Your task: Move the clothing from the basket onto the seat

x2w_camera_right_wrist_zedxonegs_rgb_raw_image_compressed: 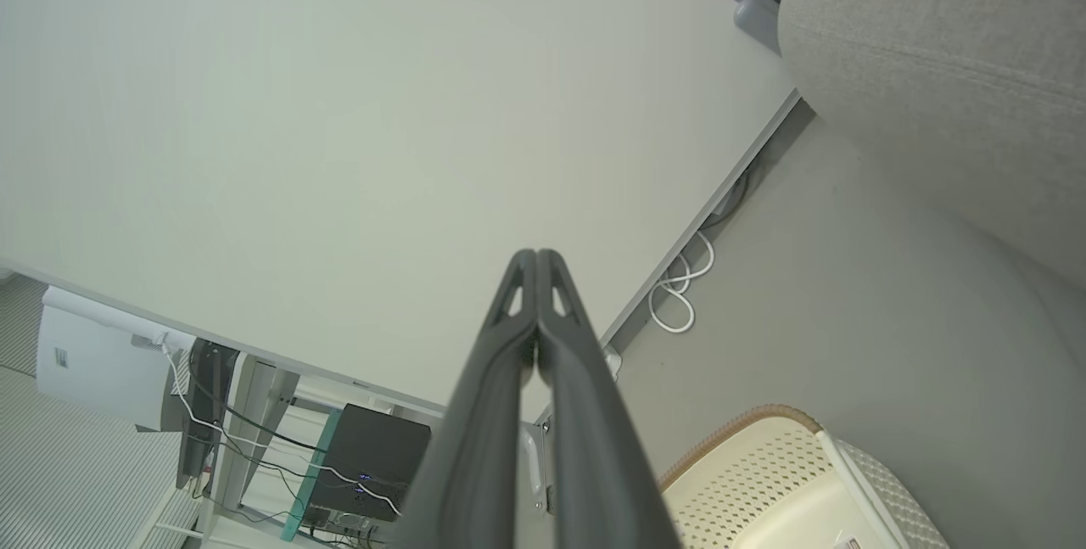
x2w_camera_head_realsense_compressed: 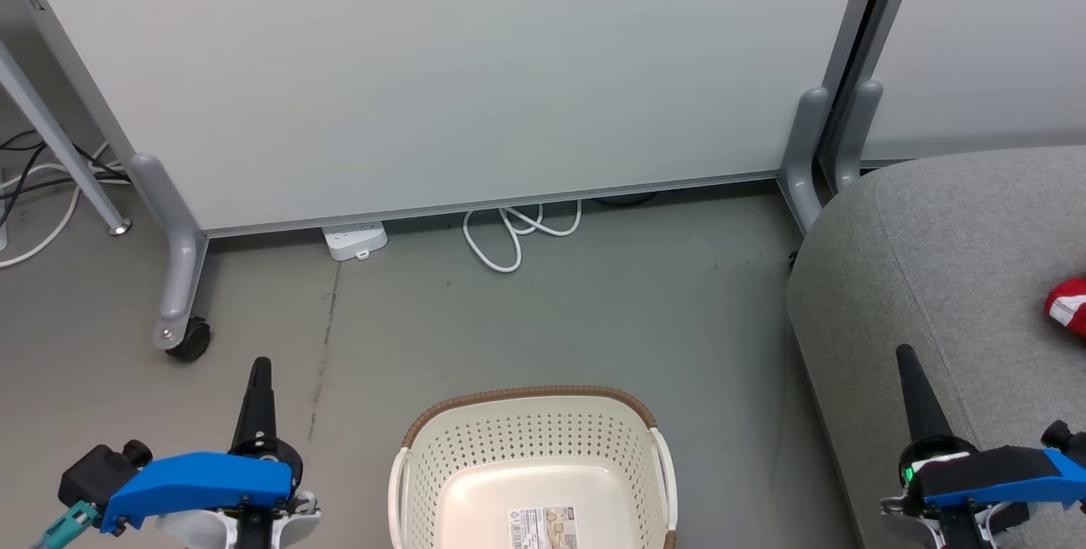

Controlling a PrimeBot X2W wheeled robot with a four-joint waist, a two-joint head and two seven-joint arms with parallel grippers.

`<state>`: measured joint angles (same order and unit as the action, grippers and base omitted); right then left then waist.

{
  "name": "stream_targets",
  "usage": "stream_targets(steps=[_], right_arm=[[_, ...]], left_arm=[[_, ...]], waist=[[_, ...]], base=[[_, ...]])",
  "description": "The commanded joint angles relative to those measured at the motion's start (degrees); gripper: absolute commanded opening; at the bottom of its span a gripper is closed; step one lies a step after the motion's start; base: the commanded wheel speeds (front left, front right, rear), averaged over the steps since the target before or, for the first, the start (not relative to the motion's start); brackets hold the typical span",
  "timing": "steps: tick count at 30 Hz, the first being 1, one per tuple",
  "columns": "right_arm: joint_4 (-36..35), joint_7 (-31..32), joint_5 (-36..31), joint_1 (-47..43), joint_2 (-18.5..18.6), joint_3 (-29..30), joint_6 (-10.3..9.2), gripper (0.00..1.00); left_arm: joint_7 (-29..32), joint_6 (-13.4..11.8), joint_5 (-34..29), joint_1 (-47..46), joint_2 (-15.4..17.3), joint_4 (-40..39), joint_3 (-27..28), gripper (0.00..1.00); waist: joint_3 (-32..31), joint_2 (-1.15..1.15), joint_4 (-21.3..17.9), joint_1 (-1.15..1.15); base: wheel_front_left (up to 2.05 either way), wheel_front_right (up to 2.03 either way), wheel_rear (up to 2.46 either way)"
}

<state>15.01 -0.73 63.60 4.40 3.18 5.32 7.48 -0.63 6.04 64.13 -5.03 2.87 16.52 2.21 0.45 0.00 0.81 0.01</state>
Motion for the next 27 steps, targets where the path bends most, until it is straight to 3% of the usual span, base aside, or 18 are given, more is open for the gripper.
stream_targets(steps=[1,27], right_arm=[[-0.8,0.4,1.7,1.2,0.0,0.2,0.02,0.00],[-0.9,3.8,15.1,1.7,-0.2,0.7,0.02,0.00]], left_arm=[[0.4,0.3,1.6,-1.4,0.0,-0.8,0.5,0.00],[3.8,1.0,14.7,-1.5,0.0,-1.7,2.4,0.00]], waist=[[0.0,0.00,0.0,0.00],[-0.1,0.00,-0.4,0.00]], base=[[0.00,0.00,0.00],[0.00,0.00,0.00]])
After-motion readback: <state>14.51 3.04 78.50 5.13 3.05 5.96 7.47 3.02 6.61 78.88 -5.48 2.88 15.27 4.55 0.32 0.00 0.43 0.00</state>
